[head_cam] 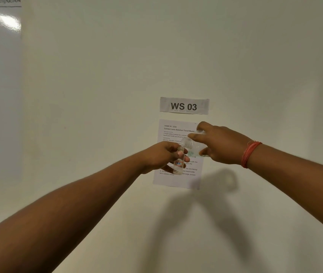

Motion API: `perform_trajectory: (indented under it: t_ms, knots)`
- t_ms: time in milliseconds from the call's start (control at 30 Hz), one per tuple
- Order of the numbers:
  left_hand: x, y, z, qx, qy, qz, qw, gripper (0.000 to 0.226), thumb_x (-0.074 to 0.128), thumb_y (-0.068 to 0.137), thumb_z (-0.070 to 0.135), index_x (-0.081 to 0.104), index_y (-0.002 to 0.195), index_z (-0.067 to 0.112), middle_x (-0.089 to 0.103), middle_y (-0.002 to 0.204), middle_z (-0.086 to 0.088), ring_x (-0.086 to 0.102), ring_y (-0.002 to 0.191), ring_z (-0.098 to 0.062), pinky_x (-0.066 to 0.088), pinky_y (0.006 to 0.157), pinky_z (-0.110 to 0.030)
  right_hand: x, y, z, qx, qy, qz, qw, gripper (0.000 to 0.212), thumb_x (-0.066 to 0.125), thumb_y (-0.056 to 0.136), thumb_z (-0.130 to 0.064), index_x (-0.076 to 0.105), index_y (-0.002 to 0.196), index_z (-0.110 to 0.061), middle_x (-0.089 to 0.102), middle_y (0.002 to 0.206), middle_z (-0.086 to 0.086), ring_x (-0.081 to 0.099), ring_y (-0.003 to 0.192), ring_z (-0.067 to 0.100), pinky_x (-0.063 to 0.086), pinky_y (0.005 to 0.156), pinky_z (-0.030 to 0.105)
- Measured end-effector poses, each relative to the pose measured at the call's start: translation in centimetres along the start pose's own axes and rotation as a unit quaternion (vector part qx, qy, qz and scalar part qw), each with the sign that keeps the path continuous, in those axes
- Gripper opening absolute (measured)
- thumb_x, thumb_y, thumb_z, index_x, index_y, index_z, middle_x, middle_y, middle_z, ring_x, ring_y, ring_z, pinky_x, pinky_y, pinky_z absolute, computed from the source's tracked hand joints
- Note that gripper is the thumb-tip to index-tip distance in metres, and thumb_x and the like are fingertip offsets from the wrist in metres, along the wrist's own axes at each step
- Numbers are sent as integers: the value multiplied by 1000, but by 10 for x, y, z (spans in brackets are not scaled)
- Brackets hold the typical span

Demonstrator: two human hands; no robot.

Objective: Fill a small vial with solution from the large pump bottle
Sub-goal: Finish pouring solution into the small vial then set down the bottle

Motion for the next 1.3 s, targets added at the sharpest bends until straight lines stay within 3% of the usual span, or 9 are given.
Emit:
perform_trajectory:
  t_ms: [233, 433, 800, 1067, 1300]
  knots:
    - [-1, 3, -2, -2, 1, 5, 1000, 18, 50, 106, 21, 65, 117, 17, 75, 116, -3, 73, 107, -21, 63, 81, -37, 1, 4, 1, -11, -5, 1, 1000, 63, 67, 86, -12, 43, 143, -28, 40, 136, 1, 65, 86, 12, 45, 68, 20]
    - [-2, 3, -3, -9, 0, 5, 1000, 22, 49, 107, 19, 64, 121, 13, 75, 117, -4, 73, 107, -23, 63, 84, -40, -4, 5, -3, -19, -22, 0, 1000, 63, 65, 88, -11, 41, 145, -27, 39, 137, 3, 65, 92, 18, 55, 75, 29]
    - [-2, 2, -2, -13, 11, 11, 1000, 25, 49, 107, 18, 62, 126, 10, 74, 118, -6, 72, 108, -23, 61, 90, -45, -9, 6, -7, -30, -52, -1, 998, 65, 64, 88, -11, 39, 147, -25, 39, 140, 4, 63, 99, 22, 49, 75, 25]
    - [-1, 2, -4, -12, 6, 8, 1000, 23, 49, 107, 19, 63, 123, 11, 74, 117, -6, 72, 108, -24, 60, 92, -49, -11, 5, -10, -47, -67, -5, 997, 64, 63, 89, -12, 38, 147, -23, 40, 140, 7, 63, 97, 24, 56, 79, 33]
    - [-1, 2, -5, -12, 8, 3, 1000, 23, 49, 107, 18, 63, 123, 11, 74, 118, -7, 73, 107, -23, 60, 91, -49, -12, 5, -11, -48, -76, -8, 996, 64, 62, 91, -13, 36, 149, -23, 39, 141, 8, 62, 99, 23, 55, 80, 32]
Point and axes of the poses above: each hand's wrist, its own y-axis towards the middle knuckle, its own x-axis out of the palm, z = x × y, the point moved 5 cm from there along y, towards the middle knuckle
